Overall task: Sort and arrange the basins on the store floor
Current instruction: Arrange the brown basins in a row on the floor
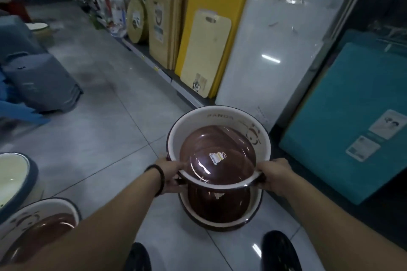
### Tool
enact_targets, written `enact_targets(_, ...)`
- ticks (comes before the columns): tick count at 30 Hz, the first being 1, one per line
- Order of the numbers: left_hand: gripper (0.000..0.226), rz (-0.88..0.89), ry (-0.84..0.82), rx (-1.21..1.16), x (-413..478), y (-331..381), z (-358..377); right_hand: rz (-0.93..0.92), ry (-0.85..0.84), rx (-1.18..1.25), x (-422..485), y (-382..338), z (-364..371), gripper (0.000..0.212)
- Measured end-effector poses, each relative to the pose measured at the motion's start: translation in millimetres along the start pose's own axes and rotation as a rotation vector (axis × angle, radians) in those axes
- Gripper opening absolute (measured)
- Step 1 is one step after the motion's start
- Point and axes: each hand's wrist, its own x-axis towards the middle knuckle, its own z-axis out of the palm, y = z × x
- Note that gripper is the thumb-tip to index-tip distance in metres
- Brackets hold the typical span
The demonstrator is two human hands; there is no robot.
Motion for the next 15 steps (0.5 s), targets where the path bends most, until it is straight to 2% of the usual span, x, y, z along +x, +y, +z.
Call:
enact_targets(4, 0.021, 0.063, 0.174, -0.042, 42.4, -40.7, 24.7, 0.084, -0.019, -0.066, 21.7, 36.8, 2.7, 0.025)
enact_targets(10, 0.044, 0.072, 0.198, -0.051, 84.7, -87.1, 35.2, 0.212, -0.053, -0.156, 57.7, 92.2, 8.2, 0.041)
enact_targets(12, 0.06, 0.091, 0.228, -0.015, 90.9, -100.6, 41.0, 0.188, -0.022, -0.196, 65.7, 108.4, 11.6, 0.051)
enact_targets(15, 0.057, 0.107, 0.253, 0.156, 102.1, -117.1, 48.5, 0.102, 0.068, -0.241, 72.7, 126.4, 12.1, 0.048)
